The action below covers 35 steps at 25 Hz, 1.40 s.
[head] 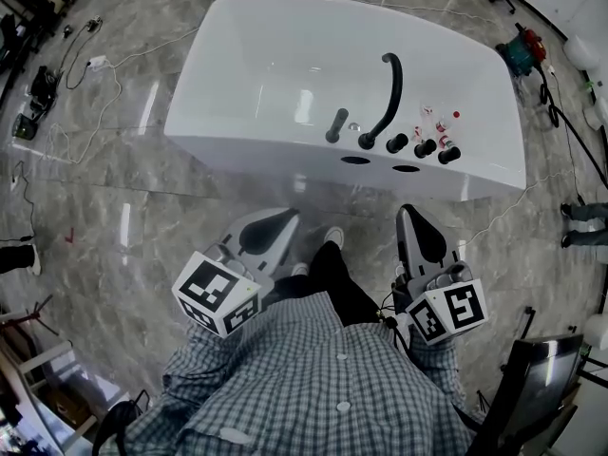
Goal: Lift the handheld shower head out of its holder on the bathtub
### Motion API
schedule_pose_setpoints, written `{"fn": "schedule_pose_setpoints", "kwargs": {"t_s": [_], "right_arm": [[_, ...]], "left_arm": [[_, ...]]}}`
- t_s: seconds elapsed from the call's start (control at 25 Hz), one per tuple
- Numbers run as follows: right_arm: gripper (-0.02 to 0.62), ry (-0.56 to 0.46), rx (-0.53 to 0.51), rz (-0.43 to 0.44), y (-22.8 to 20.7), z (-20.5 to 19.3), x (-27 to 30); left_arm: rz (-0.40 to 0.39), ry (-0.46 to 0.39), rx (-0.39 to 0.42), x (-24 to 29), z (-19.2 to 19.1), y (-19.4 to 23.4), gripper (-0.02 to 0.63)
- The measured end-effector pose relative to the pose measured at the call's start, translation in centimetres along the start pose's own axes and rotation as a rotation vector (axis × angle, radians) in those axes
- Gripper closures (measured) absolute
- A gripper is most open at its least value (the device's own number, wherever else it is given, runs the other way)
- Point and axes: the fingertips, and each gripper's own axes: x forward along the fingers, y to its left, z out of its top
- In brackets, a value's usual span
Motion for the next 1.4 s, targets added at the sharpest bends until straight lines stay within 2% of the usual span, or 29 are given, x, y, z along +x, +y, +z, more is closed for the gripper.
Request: {"fn": "schedule_pose_setpoints", "kwargs": {"t_s": [0.32, 0.76, 1.16, 1.4], "right_arm": [[0.581, 0.01, 0.0, 0.033, -5.2, 2.4, 3.4], [0.58, -0.018, -0.015, 0.096, -10.4, 5.8, 6.9], [0.58, -0.017, -0.014, 0.122, -15.4, 6.8, 8.3], [0.581, 0.006, 0.008, 0.132, -17.0, 6.3, 9.6]], "left_arm": [[0.015, -0.007, 0.012, 5.5, 3.3, 0.8, 0.595], [0.082, -0.045, 0.027, 10.6, 7.2, 1.9, 0.597], [0.111, -0.064, 0.039, 16.1, 9.3, 2.2, 0.597], [0.126, -0.029, 0.023, 17.5, 8.8, 3.1, 0.597]]}}
